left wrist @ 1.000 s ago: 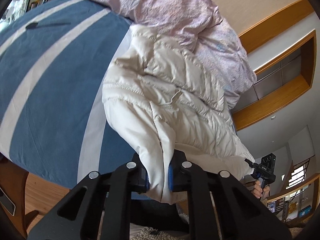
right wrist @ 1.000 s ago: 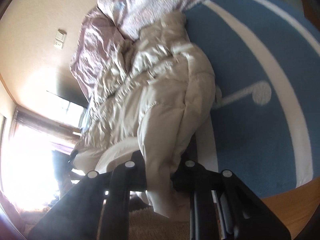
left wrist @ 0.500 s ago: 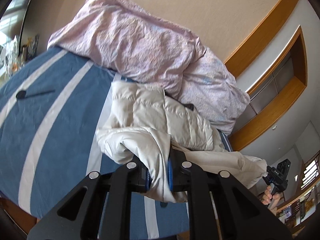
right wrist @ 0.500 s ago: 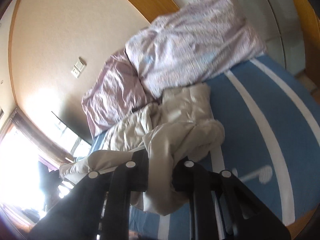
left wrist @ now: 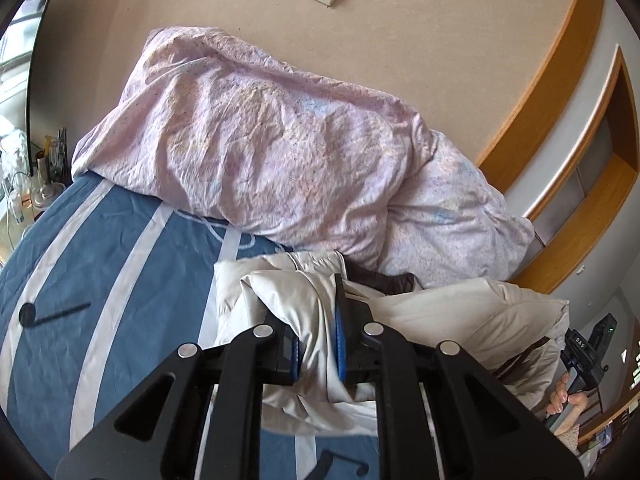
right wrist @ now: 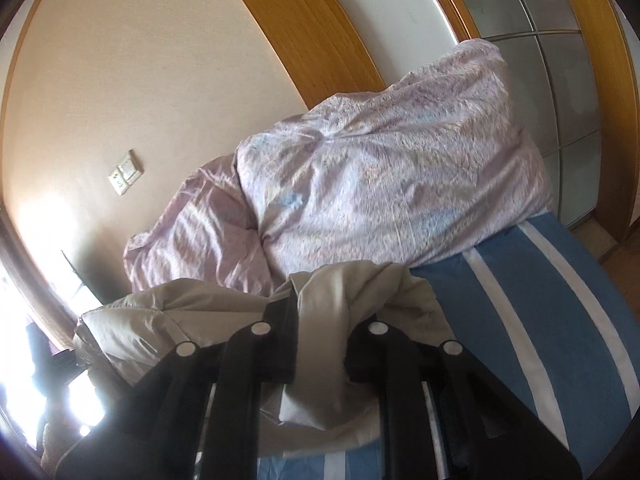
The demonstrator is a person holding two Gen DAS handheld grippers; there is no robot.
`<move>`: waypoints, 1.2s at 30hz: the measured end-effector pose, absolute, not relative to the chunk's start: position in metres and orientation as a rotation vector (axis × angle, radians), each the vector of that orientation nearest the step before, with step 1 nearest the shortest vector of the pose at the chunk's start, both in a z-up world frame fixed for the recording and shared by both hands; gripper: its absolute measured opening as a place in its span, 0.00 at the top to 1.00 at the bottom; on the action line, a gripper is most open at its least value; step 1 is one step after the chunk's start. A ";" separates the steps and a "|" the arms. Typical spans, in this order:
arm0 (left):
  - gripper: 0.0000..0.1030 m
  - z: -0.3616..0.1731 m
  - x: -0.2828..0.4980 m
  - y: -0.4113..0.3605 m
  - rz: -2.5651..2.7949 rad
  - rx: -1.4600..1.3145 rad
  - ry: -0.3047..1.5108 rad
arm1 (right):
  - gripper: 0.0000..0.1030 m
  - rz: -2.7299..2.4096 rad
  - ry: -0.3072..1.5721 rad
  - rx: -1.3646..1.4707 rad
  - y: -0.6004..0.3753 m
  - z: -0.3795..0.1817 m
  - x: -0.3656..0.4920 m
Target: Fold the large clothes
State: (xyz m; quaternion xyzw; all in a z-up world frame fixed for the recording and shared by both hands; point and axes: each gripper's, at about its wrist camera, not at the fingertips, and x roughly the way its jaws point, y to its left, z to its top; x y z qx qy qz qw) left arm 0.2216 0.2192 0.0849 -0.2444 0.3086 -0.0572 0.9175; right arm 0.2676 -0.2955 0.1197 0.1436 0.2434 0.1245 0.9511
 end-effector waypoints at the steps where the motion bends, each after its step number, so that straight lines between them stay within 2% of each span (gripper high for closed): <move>1: 0.88 0.083 0.231 0.220 -0.108 -0.501 0.639 | 0.85 0.243 0.498 0.288 -0.292 0.117 0.277; 10: 0.88 0.059 0.292 0.225 -0.057 -0.521 0.678 | 0.82 0.137 0.535 0.285 -0.276 0.096 0.339; 18: 0.83 0.017 0.336 0.231 0.021 -0.593 0.716 | 0.78 -0.020 0.647 0.362 -0.272 0.048 0.408; 22: 0.80 0.002 0.350 0.217 0.064 -0.524 0.713 | 0.67 -0.069 0.675 0.357 -0.265 0.030 0.426; 24: 0.75 -0.003 0.355 0.215 0.074 -0.515 0.718 | 0.52 -0.064 0.681 0.401 -0.265 0.025 0.433; 27: 0.65 -0.006 0.359 0.219 0.073 -0.559 0.727 | 0.34 -0.013 0.651 0.521 -0.277 0.030 0.433; 30: 0.47 0.001 0.354 0.227 0.045 -0.610 0.694 | 0.30 0.035 0.593 0.572 -0.285 0.047 0.424; 32: 0.25 0.011 0.347 0.229 0.032 -0.617 0.635 | 0.30 0.070 0.558 0.564 -0.285 0.057 0.418; 33: 0.20 0.018 0.343 0.231 0.027 -0.620 0.594 | 0.30 0.081 0.544 0.568 -0.286 0.060 0.414; 34: 0.08 0.026 0.338 0.234 0.037 -0.616 0.549 | 0.30 0.088 0.538 0.588 -0.287 0.062 0.411; 36: 0.02 0.042 0.328 0.237 0.090 -0.578 0.459 | 0.30 0.114 0.546 0.672 -0.297 0.062 0.411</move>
